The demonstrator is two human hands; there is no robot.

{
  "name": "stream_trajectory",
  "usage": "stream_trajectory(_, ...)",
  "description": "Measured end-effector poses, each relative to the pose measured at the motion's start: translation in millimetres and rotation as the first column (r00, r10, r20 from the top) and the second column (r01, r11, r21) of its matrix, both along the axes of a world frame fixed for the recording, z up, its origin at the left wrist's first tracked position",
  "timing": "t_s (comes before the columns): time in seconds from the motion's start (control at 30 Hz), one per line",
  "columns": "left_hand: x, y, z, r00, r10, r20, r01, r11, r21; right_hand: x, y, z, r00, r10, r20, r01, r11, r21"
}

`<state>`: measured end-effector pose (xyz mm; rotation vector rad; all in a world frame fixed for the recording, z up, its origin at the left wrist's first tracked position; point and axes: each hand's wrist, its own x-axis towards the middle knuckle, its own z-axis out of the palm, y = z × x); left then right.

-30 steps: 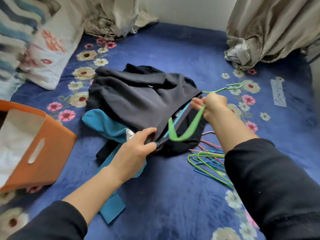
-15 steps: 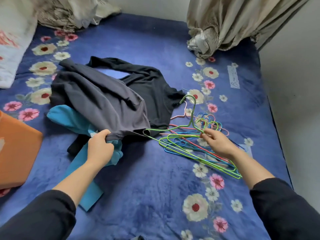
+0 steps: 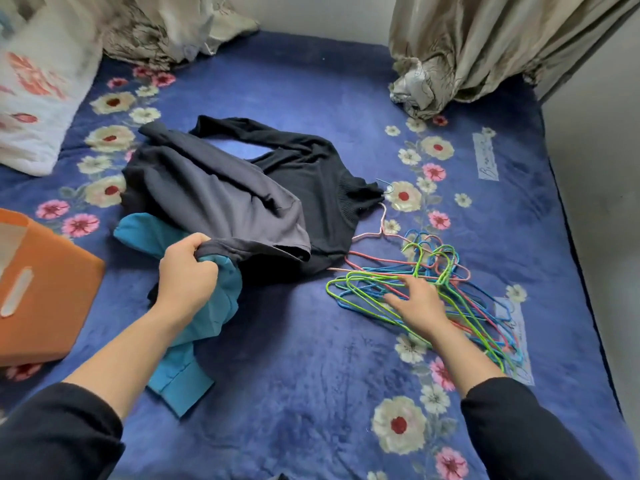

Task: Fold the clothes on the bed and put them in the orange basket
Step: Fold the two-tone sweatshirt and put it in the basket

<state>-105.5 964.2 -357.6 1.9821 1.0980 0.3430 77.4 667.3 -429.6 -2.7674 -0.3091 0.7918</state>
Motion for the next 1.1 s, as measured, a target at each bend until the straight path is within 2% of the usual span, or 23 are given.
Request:
stream_trajectory(0.1, -6.8, 5.5, 29.1, 0.997, -0.055, 0.062, 0.056, 0.998, -0.015, -50.7, 67.7, 7.3, 0.988, 0.126, -0.086, -0.111, 0.981, 0.157)
stream_trajectory(0.2, -23.9, 13.5, 69.1, 0.980, -0.136, 0.146, 0.145, 0.988, -0.055, -98.5, 126.6, 22.1, 0.982, 0.184, -0.035, -0.170, 0.954, 0.247)
stream_trajectory(0.3, -43.0, 22.5, 110.9, 0.947, -0.208, 0.245, 0.240, 0.964, -0.112, -124.3, 162.0, 30.1, 0.992, 0.123, 0.020, -0.125, 0.974, 0.191)
stream_trajectory(0.37, -59.8, 36.6, 137.0, 0.926, -0.240, 0.292, 0.280, 0.954, -0.104, -122.9, 177.6, 41.3, 1.000, -0.013, 0.004, 0.011, 0.956, 0.293)
stream_trajectory(0.43, -76.1, 56.3, 158.1, 0.923, -0.259, 0.285, 0.288, 0.956, -0.064, -107.7, 184.5, 63.3, 0.981, -0.150, -0.122, 0.191, 0.833, 0.520)
stream_trajectory(0.5, -88.8, 78.1, 172.7, 0.932, -0.253, 0.261, 0.264, 0.965, -0.008, -86.0, 185.6, 101.6, 0.967, -0.198, -0.161, 0.254, 0.690, 0.678)
stream_trajectory(0.6, -111.7, 101.1, 200.7, 0.920, -0.301, 0.253, 0.282, 0.953, 0.106, -67.6, 184.8, 182.6, 0.983, -0.159, -0.090, 0.167, 0.579, 0.798)
stream_trajectory(0.67, -126.0, 113.8, 223.4, 0.906, -0.373, 0.201, 0.329, 0.918, 0.222, -63.9, 186.2, 233.4, 0.998, -0.068, 0.012, 0.029, 0.560, 0.828)
stream_trajectory(0.8, -147.5, 141.9, 276.6, 0.844, -0.534, 0.052, 0.454, 0.763, 0.460, -71.3, 190.5, 322.8, 0.987, -0.005, 0.161, -0.139, 0.483, 0.864)
stream_trajectory(0.87, -154.5, 154.8, 305.8, 0.821, -0.570, -0.003, 0.473, 0.679, 0.561, -83.0, 193.6, 370.8, 0.971, -0.003, 0.238, -0.218, 0.392, 0.894)
stream_trajectory(0.93, -154.6, 162.5, 327.0, 0.815, -0.579, 0.007, 0.469, 0.667, 0.579, -88.3, 198.1, 403.4, 0.955, -0.017, 0.296, -0.272, 0.345, 0.898)
stream_trajectory(0.97, -154.4, 164.9, 336.3, 0.817, -0.576, 0.035, 0.468, 0.698, 0.542, -89.4, 199.2, 414.8, 0.946, -0.023, 0.323, -0.298, 0.328, 0.897)
stream_trajectory(1.03, -155.6, 163.0, 360.7, 0.809, -0.571, 0.140, 0.491, 0.787, 0.373, -87.6, 199.9, 438.4, 0.917, -0.073, 0.393, -0.349, 0.331, 0.877)
stream_trajectory(1.1, -159.2, 161.0, 379.9, 0.729, -0.626, 0.278, 0.629, 0.772, 0.090, -89.1, 197.2, 458.2, 0.874, -0.122, 0.470, -0.402, 0.363, 0.841)
